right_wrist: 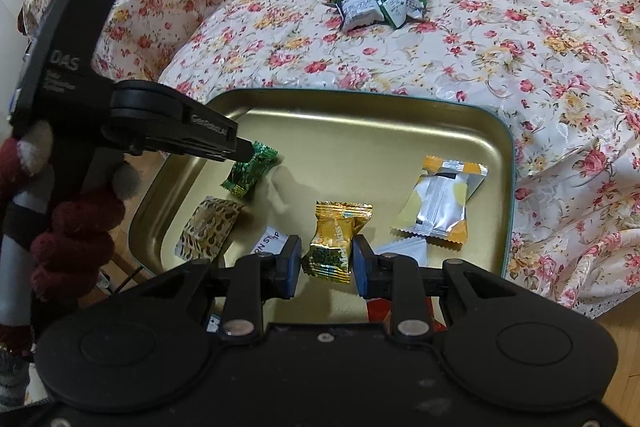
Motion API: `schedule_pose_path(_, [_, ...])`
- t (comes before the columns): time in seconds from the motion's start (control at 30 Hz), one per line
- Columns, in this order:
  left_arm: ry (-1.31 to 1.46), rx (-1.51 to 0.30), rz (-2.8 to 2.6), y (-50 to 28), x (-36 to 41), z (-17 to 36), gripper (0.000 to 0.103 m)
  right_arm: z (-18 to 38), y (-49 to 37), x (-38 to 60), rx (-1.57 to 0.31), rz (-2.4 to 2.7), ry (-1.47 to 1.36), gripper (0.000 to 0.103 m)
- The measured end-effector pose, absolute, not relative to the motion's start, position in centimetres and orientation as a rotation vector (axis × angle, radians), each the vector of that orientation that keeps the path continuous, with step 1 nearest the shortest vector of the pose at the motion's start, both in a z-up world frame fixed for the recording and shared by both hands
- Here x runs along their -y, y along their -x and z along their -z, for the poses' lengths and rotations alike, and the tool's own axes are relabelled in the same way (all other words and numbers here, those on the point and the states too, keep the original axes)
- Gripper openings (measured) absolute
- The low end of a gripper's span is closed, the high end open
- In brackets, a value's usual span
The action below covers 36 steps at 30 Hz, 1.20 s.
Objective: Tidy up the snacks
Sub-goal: 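Release green candy into tray with left tool while right tool releases gold candy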
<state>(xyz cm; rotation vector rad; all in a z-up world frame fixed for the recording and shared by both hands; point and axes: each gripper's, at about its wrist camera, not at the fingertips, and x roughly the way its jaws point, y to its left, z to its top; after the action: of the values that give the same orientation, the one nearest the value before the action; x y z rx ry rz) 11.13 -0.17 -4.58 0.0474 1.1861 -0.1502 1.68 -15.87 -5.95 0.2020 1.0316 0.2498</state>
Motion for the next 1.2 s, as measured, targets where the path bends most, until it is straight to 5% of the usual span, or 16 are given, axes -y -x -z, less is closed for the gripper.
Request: schedule_pose_path(1.2, [-0.001, -1.094, 0.074, -4.9, -0.6, 3.9, 0.030, 6.0, -2.0, 15.6, -1.023, -0.227, -0.141, 0.032])
